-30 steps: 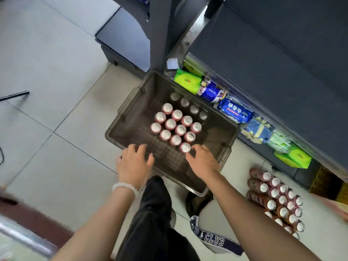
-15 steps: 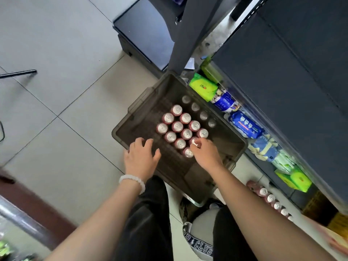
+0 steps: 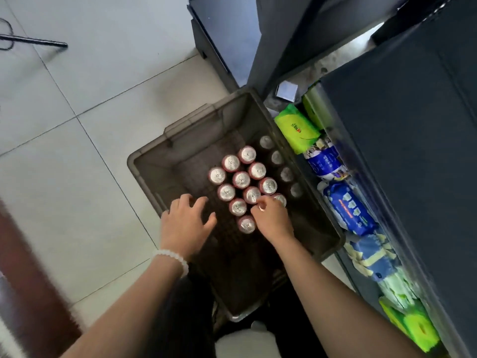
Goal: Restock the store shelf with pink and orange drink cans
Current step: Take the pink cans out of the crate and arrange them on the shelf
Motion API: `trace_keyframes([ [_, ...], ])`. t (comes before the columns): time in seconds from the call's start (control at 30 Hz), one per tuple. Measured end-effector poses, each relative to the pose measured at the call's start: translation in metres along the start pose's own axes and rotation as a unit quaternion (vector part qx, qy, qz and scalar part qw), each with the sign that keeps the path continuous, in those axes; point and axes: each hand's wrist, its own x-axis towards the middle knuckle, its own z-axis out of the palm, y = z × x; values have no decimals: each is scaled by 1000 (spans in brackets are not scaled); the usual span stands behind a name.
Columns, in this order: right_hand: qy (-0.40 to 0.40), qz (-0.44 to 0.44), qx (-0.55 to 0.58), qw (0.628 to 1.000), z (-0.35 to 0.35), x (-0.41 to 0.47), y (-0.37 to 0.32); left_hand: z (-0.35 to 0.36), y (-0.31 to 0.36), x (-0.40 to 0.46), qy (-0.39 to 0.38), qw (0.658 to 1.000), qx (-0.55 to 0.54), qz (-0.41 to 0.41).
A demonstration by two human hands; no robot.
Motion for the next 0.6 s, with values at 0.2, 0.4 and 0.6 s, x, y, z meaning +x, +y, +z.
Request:
trace_keyframes([
  [0.2,71,-108,-112,985,-8,77,58,64,67,53,59,998,-5,24],
  [0.4,120,-192,-180,957,22,129,83,102,76,103,160,985,43,37],
  [0.6,181,-248,-178,935,34,118,86,102,83,88,228,972,26,49],
])
